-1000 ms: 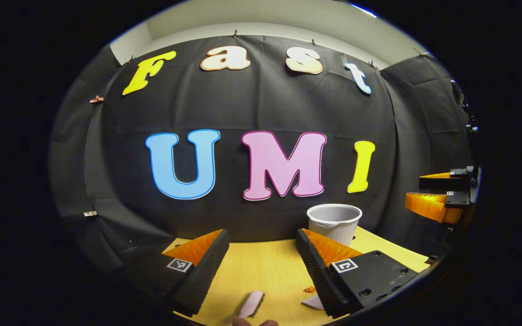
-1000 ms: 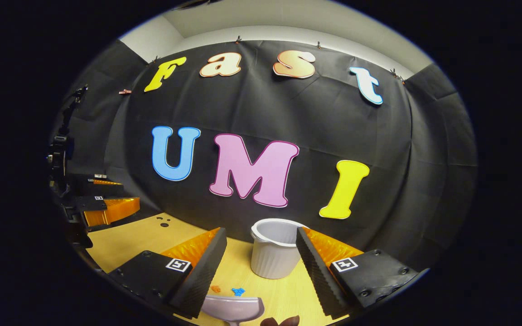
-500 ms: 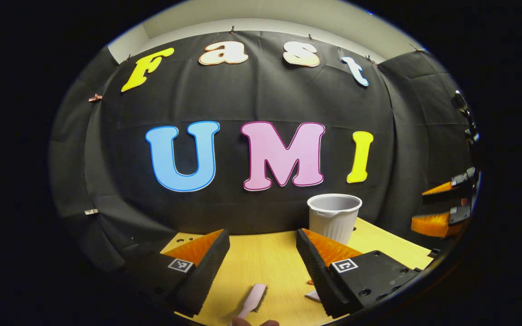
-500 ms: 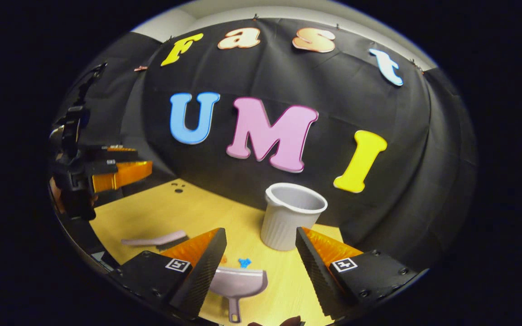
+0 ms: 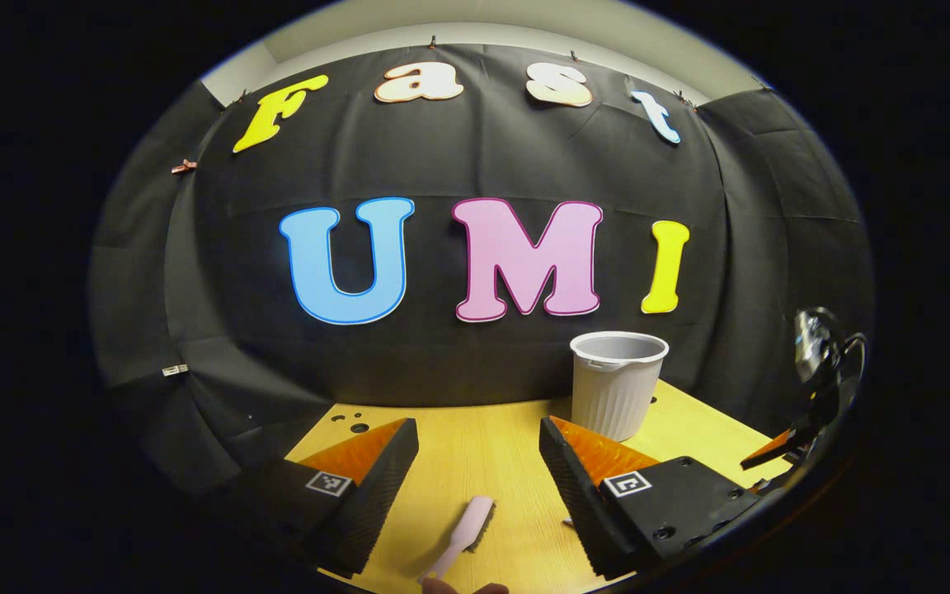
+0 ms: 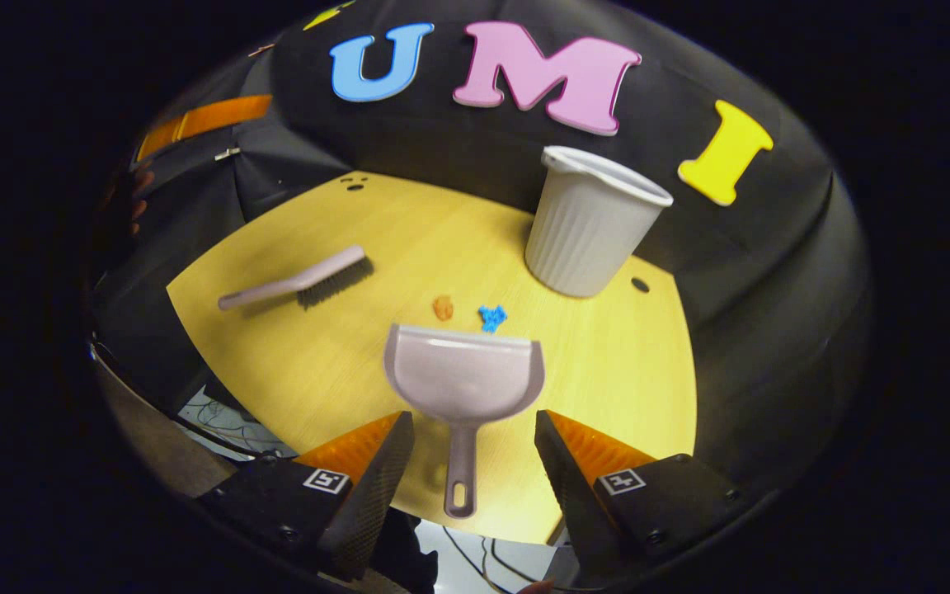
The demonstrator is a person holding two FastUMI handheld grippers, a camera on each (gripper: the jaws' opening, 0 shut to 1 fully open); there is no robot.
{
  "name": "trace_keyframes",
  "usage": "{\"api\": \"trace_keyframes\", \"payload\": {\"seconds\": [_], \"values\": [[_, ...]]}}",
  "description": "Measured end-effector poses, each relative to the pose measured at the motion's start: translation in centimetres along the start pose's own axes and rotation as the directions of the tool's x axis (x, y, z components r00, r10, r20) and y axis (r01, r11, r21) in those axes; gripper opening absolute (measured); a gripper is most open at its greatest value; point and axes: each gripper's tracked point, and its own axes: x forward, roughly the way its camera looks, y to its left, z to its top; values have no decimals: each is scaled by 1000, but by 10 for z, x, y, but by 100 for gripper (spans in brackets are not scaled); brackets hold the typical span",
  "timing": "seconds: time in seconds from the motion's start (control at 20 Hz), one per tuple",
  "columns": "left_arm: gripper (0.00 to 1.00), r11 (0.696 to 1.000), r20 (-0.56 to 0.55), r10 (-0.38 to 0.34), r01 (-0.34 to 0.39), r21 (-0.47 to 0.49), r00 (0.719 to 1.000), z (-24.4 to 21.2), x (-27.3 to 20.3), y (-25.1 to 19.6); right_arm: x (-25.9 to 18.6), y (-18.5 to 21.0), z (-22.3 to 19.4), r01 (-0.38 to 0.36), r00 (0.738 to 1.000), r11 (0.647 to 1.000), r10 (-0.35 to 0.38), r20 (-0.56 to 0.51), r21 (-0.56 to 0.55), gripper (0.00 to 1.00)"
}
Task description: Pick up the small broom and dustpan from the desktop, sweep the trash into the dustpan with the broom, and then empty the trash into the garbage bin.
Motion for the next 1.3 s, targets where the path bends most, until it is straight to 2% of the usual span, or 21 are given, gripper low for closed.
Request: {"api": "trace_keyframes", "payload": {"seconds": [0.3,0.4,0.5,0.65,0.8,0.9,0.95,1.1,1.3], "values": [[95,999,-15,31,-30,34,999,-9,0,5,65,-6,-59,-15,979,1000,15,-201,1,90],[95,998,-18,37,-36,47,999,-10,1,6,79,-2,-69,-27,968,999,32,-248,25,89],[95,997,-27,43,-41,58,999,-15,3,7,91,4,-73,-34,960,998,48,-274,56,83],[97,997,-62,48,-44,70,997,-30,6,9,105,5,-70,-25,958,996,48,-282,85,70],[97,996,-106,50,-41,80,993,-44,10,12,115,4,-67,-15,959,995,44,-281,103,65],[97,994,-141,49,-35,100,989,-56,13,17,113,6,-65,-28,959,993,59,-277,117,46],[97,993,-157,47,-30,112,986,-64,15,18,115,6,-66,-34,961,994,62,-269,108,39],[100,989,-252,17,20,144,968,-94,18,22,103,5,-57,-71,970,992,93,-226,101,38],[98,979,-422,-45,125,162,905,-152,18,20,77,-3,-55,-103,973,992,116,-201,71,38]]}}
